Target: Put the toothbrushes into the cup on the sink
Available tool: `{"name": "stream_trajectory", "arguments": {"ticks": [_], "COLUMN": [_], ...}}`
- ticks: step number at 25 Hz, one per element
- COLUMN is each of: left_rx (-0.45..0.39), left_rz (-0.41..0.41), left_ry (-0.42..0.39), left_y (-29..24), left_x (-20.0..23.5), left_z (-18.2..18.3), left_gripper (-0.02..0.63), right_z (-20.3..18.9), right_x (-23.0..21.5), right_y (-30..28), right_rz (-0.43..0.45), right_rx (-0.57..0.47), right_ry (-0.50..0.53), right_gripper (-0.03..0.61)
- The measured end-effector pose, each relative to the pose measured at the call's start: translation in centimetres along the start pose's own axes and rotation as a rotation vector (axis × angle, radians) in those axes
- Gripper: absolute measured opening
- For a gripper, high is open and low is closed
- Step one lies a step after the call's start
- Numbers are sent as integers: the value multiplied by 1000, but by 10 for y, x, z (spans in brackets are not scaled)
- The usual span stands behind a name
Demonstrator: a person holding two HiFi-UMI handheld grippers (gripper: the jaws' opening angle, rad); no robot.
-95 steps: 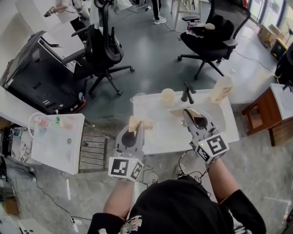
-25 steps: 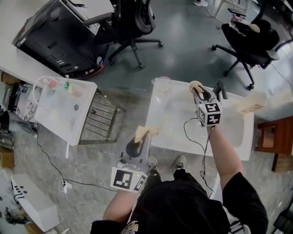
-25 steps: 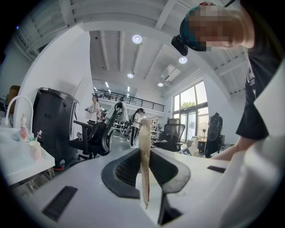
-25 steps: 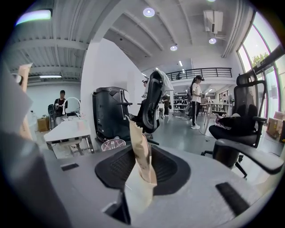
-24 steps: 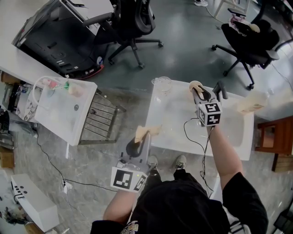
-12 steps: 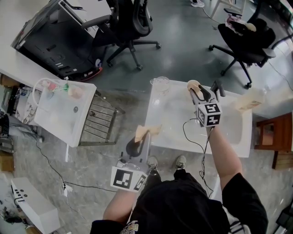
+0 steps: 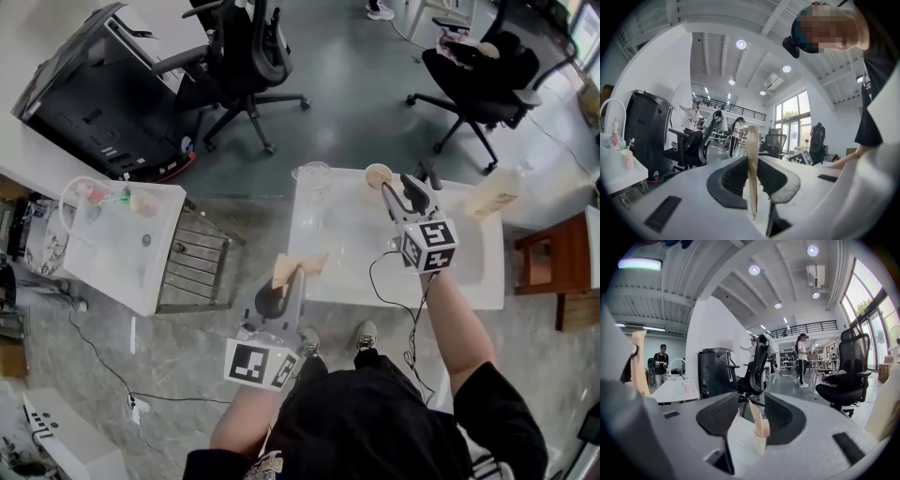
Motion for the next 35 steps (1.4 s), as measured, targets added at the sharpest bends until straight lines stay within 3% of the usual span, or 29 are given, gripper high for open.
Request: {"name": "stream_trajectory", "arguments": {"ticks": [4, 6, 7, 17, 21, 35], "left_rx": [-14, -19, -21, -67, -81, -99], "left_rz": [-31, -46, -53, -130, -160, -193], "left_ry": [4, 4, 5, 0, -6, -20], "left_y": [-5, -9, -11, -31, -37, -41], "left_x": [-3, -4, -4, -14, -21, -19], "left_z": [4, 5, 6, 24, 33, 45], "left_gripper": [57, 57, 57, 57, 57, 55], "right_z": [24, 37, 44, 97, 112, 113], "right_x": [9, 16, 21, 81, 87, 87], "right_y": [28, 43, 50, 114, 135, 134], "right_rz": [12, 29, 37, 132, 104, 78], "right_rx": [-57, -90, -105, -178, -199, -201], "right_ry": [8, 20, 27, 104, 145, 108], "right_gripper": [136, 27, 8, 6, 6, 6]}}
Point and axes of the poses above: the fingertips, and each gripper's own axes: y backward along the fingers, x to its left, z out of its top, the point moved 4 cm from there along y, backward along the fingers, and after that the axes turned 1 degree about -x, right-handed, at the moved point
